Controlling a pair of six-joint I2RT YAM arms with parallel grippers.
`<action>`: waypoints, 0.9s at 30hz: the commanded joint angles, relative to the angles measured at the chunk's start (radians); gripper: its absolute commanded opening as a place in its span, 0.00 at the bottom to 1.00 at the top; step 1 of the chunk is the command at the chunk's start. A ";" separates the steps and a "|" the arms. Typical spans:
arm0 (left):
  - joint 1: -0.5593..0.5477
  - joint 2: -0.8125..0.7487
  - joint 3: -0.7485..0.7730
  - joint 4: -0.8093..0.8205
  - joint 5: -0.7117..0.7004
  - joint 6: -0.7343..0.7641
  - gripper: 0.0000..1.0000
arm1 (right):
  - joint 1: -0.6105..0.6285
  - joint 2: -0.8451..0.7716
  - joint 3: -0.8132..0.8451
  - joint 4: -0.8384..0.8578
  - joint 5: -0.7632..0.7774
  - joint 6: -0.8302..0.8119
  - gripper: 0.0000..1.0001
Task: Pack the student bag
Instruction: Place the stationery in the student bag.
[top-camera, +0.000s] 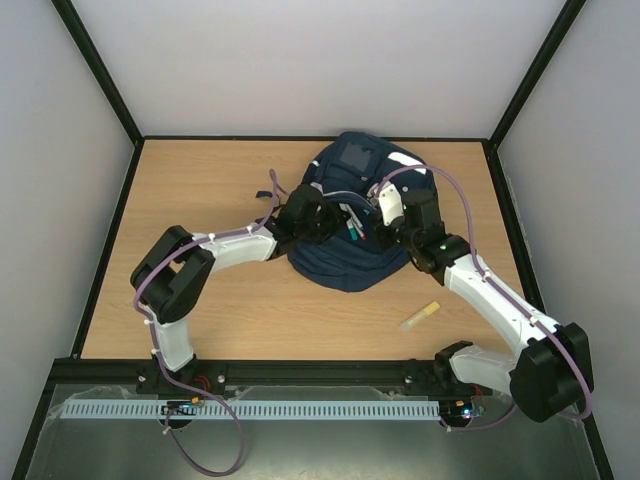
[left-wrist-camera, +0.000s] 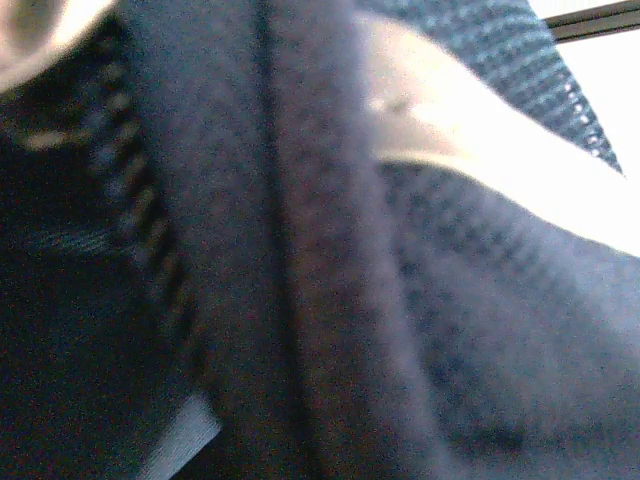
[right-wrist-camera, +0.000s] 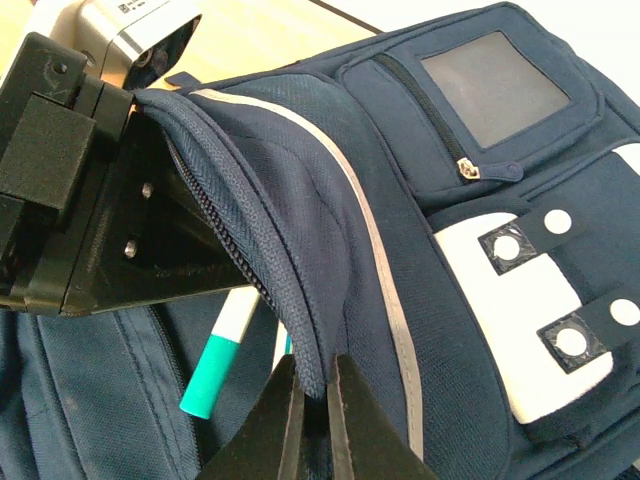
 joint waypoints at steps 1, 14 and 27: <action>0.000 0.052 0.066 0.070 -0.049 -0.064 0.02 | -0.008 -0.017 0.000 0.046 -0.009 0.001 0.01; -0.014 0.055 0.031 0.108 -0.047 -0.100 0.33 | -0.008 -0.021 0.002 0.045 -0.014 0.001 0.01; -0.082 -0.239 -0.123 -0.083 -0.065 0.102 0.49 | -0.009 0.006 -0.002 0.039 -0.015 -0.009 0.01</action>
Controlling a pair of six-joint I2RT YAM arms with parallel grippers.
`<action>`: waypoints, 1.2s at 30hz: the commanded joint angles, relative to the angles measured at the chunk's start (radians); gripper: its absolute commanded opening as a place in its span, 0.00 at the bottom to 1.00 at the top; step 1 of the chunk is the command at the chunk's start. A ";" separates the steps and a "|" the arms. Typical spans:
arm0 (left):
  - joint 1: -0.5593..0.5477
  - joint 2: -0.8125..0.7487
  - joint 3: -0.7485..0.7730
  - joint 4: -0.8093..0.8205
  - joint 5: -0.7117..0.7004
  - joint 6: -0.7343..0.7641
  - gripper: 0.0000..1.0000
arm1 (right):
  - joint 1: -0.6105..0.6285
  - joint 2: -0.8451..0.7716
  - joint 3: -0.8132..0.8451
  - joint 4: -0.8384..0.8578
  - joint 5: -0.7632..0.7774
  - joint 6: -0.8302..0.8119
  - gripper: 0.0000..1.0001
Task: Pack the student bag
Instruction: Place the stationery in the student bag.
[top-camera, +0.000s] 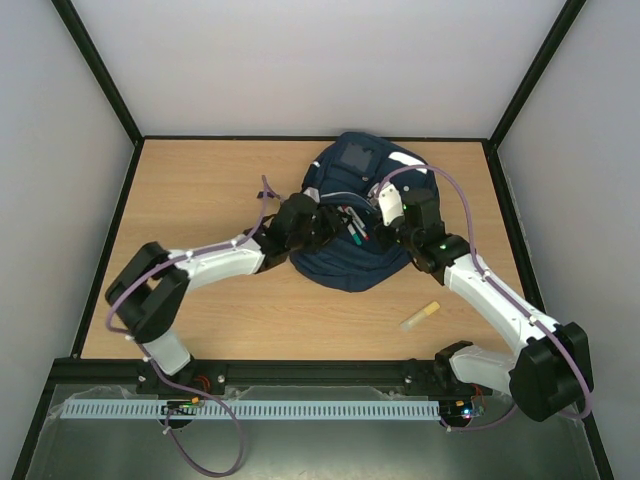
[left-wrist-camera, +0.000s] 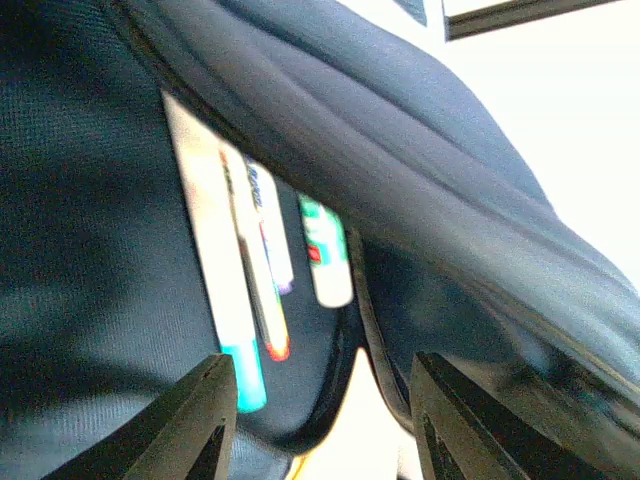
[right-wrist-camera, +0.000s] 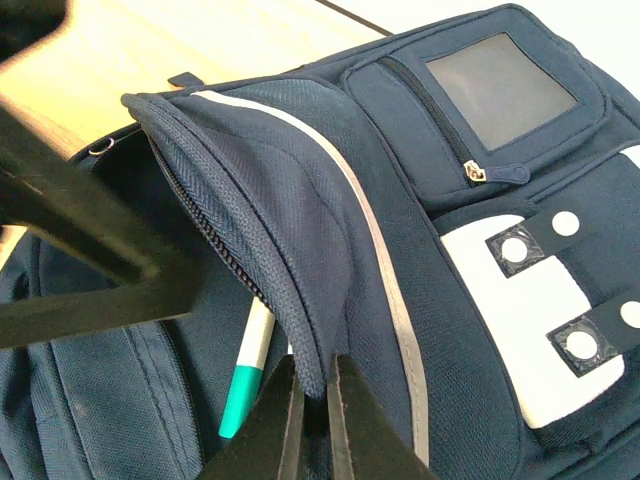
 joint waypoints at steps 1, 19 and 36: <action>-0.053 -0.172 -0.048 -0.163 -0.068 0.186 0.50 | 0.000 0.005 -0.002 0.036 -0.018 -0.010 0.01; -0.029 -0.612 -0.311 -0.474 -0.184 0.618 0.60 | -0.001 0.057 0.155 -0.496 -0.315 -0.187 0.43; -0.025 -0.637 -0.476 -0.343 -0.024 0.679 0.61 | -0.020 -0.167 0.030 -1.071 0.025 -0.784 0.63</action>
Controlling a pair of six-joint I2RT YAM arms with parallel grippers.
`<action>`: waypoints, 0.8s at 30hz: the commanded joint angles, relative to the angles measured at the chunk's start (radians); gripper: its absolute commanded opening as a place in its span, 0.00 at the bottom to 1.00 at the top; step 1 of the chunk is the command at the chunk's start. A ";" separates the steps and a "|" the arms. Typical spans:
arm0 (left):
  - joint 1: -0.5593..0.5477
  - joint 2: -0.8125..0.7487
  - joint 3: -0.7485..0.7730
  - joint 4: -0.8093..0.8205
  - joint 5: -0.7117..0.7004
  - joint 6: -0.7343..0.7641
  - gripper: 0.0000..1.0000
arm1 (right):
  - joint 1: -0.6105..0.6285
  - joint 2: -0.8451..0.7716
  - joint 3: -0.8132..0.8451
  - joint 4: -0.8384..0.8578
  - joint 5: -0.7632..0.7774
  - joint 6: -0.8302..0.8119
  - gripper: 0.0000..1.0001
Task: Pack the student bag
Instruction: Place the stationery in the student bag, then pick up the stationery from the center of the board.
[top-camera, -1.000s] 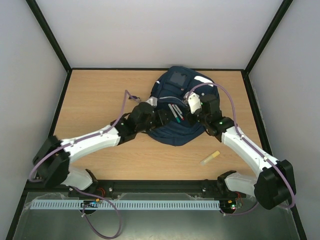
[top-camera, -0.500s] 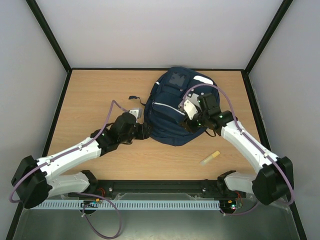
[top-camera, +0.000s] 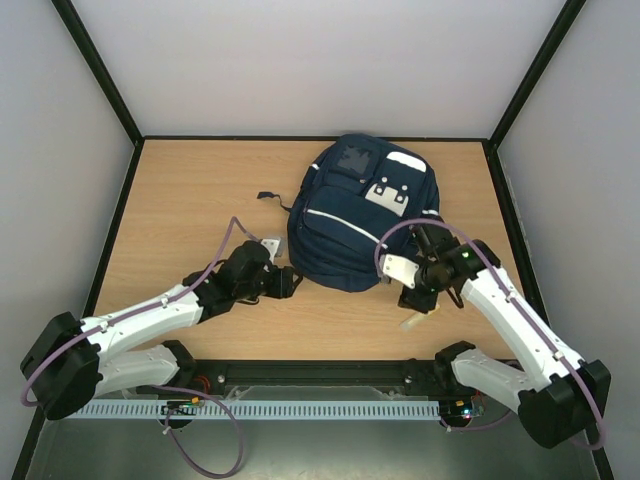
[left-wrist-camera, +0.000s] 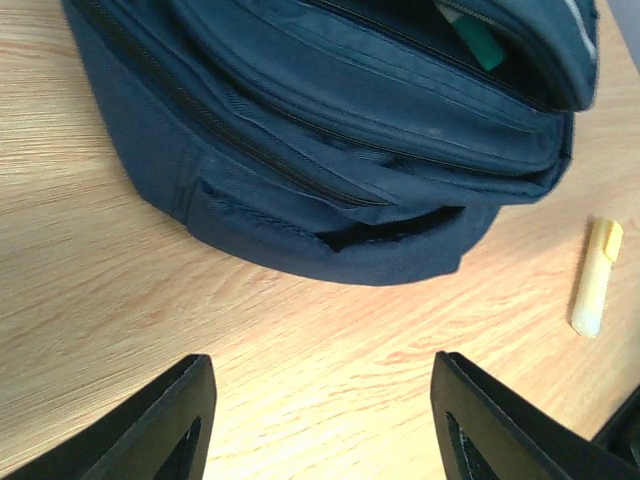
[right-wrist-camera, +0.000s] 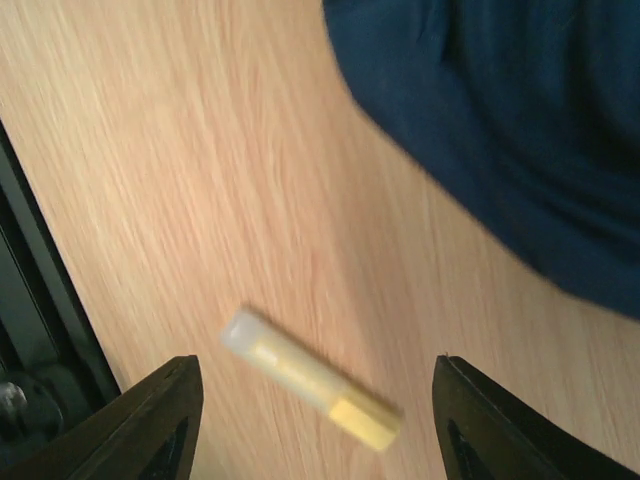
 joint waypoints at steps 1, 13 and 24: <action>0.004 -0.021 -0.010 0.065 0.086 0.049 0.62 | -0.004 -0.055 -0.099 -0.136 0.152 -0.182 0.65; 0.003 -0.008 0.004 0.016 0.105 0.082 0.69 | -0.004 -0.048 -0.312 0.105 0.277 -0.299 0.64; 0.010 0.015 0.192 -0.218 -0.015 0.180 0.70 | -0.004 0.021 -0.455 0.313 0.330 -0.366 0.59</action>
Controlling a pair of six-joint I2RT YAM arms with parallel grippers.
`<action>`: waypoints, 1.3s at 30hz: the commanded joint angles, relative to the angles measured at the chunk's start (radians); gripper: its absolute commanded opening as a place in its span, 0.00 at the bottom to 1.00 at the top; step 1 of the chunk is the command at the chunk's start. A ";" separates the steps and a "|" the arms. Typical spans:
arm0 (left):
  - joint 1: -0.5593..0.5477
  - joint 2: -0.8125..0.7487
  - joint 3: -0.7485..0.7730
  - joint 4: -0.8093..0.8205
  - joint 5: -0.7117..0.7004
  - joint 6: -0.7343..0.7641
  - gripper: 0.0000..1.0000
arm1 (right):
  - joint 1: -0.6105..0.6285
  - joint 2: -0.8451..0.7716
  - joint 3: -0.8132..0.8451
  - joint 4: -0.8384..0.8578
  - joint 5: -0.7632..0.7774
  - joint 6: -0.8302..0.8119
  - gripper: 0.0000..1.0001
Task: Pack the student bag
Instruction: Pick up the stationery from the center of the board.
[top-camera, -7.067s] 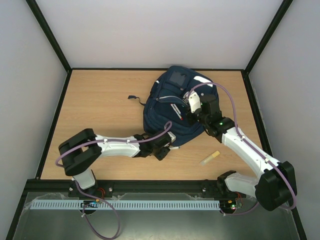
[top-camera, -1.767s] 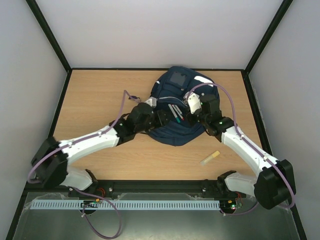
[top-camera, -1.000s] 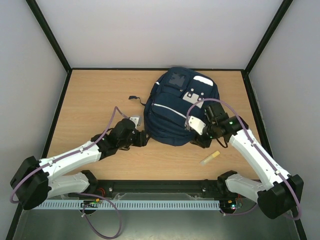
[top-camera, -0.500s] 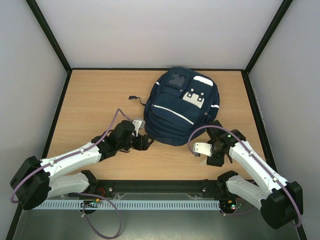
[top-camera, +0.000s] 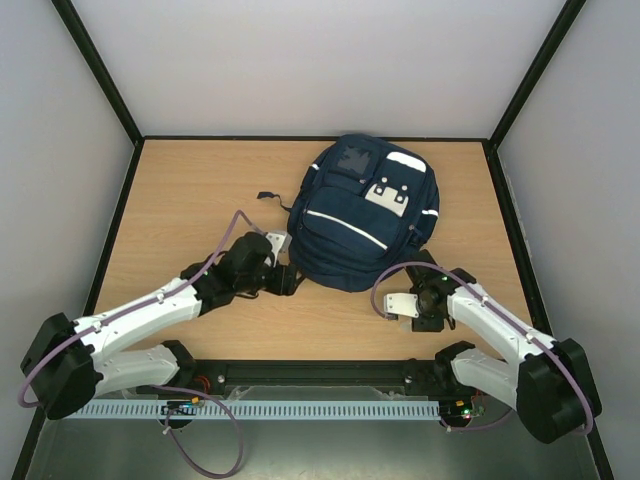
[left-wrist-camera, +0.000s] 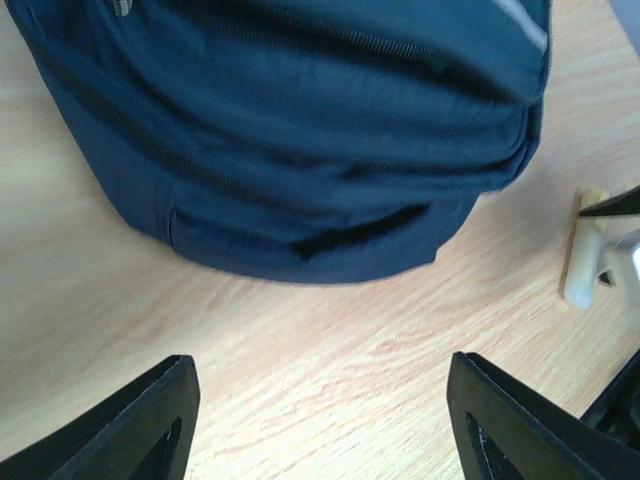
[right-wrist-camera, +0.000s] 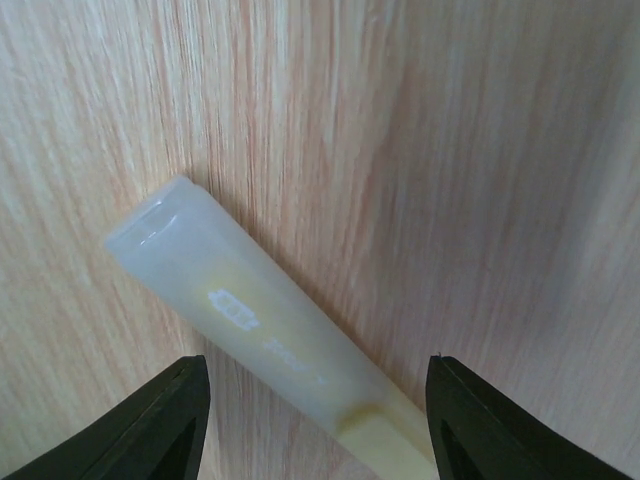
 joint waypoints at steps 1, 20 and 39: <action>0.011 0.025 0.166 -0.155 -0.079 0.091 0.70 | -0.004 0.026 -0.059 0.083 0.030 -0.044 0.58; 0.393 0.415 0.397 0.044 0.152 -0.039 0.76 | -0.004 0.020 -0.009 0.016 -0.118 0.151 0.16; 0.441 1.130 1.043 -0.029 0.447 -0.088 0.17 | -0.004 -0.060 -0.040 0.156 -0.056 0.417 0.08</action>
